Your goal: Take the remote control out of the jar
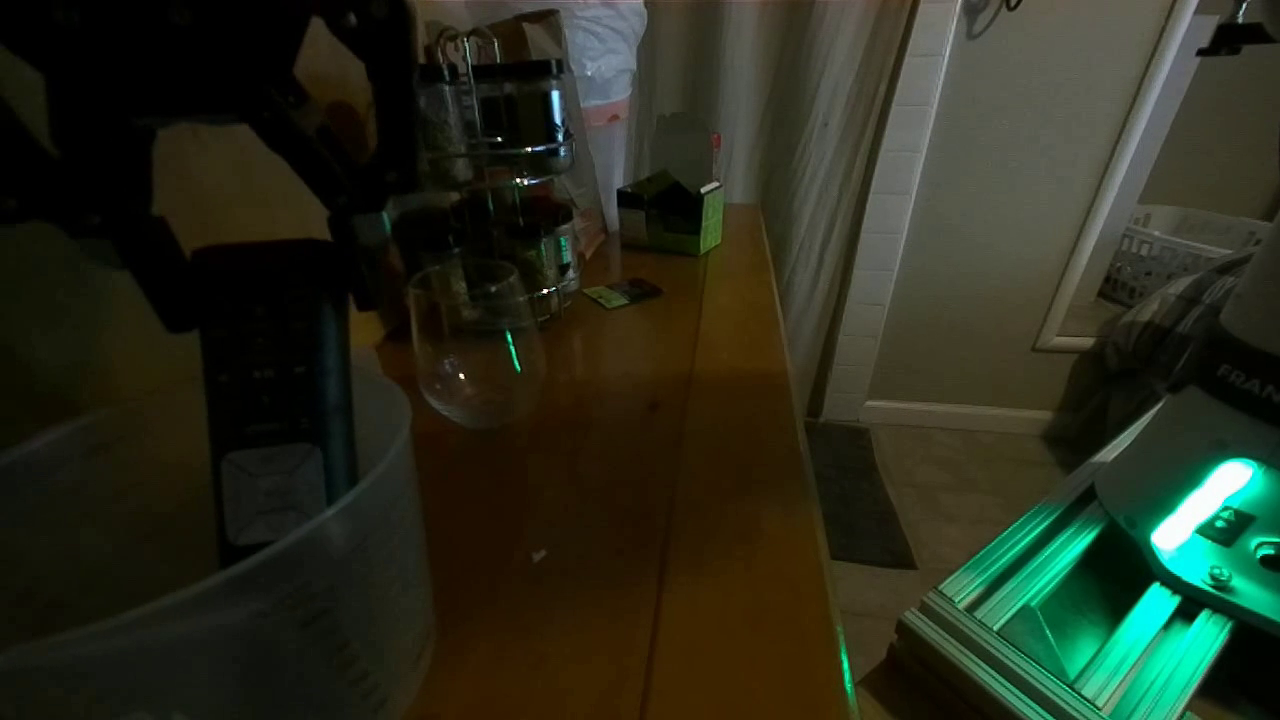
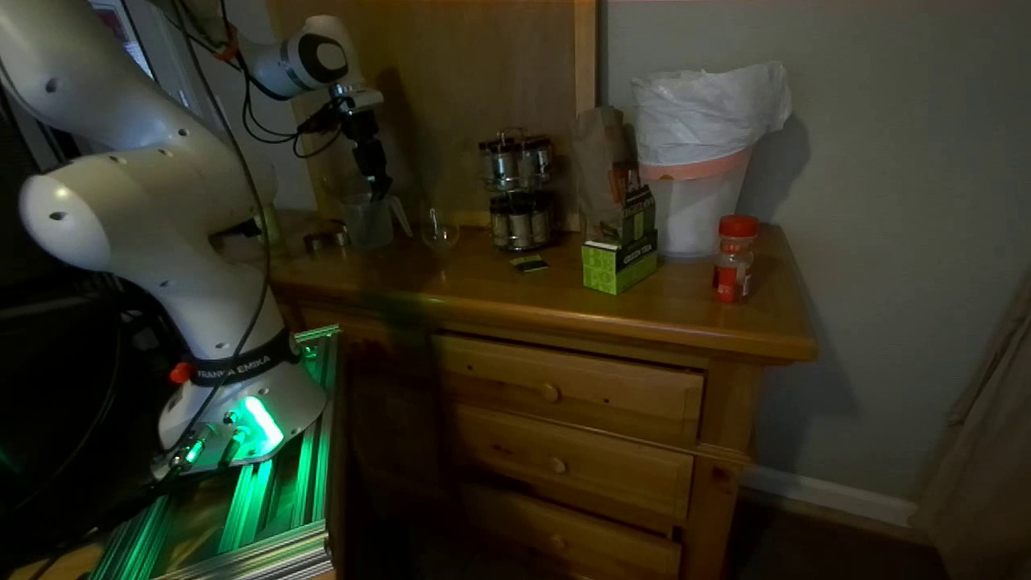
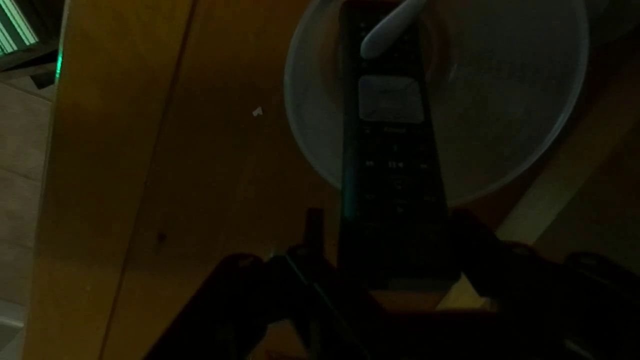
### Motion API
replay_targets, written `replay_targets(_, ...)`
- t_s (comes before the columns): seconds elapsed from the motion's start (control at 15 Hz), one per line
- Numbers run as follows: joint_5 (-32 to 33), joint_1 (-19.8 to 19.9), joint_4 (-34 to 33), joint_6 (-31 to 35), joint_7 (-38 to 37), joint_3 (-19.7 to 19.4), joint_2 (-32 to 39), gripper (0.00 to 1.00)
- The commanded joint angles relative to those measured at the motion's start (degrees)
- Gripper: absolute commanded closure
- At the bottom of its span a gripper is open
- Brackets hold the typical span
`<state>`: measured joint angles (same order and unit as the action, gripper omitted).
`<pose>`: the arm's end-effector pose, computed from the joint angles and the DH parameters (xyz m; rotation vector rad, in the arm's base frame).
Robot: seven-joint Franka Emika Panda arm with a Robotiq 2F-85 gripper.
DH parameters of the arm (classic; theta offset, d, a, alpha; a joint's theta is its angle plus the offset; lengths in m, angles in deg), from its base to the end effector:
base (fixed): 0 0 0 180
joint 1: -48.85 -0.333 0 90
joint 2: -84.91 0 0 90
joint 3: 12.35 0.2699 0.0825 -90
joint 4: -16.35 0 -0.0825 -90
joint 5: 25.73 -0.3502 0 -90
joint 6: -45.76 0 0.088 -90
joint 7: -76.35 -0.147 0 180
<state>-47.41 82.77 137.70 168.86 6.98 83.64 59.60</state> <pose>0.2189 0.4722 0.3147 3.0702 -0.5026 0.1914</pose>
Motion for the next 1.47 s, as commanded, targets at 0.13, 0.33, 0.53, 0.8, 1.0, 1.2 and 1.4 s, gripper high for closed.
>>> replay_targets(0.13, -1.69, 2.68, -1.06, 0.68, 0.28, 2.29, -2.52, 0.68)
replay_targets(0.33, -1.33, 0.48, -1.27, 0.41, -0.46, 0.08, -2.02, 0.68)
replay_targets(0.53, -0.13, -5.23, 0.18, 0.29, -1.99, -6.13, -0.34, 0.68)
replay_targets(0.8, 1.48, -11.5, 2.15, -0.2, -4.78, -14.32, 0.45, 0.68)
replay_targets(1.0, 2.98, -15.39, 3.84, -0.19, -7.46, -19.62, 1.0, 0.68)
replay_targets(1.2, 4.81, -19.51, 5.14, -0.36, -9.67, -24.62, 1.46, 0.68)
replay_targets(1.4, 5.86, -24.42, 6.29, -0.08, -11.42, -30.11, 1.51, 0.68)
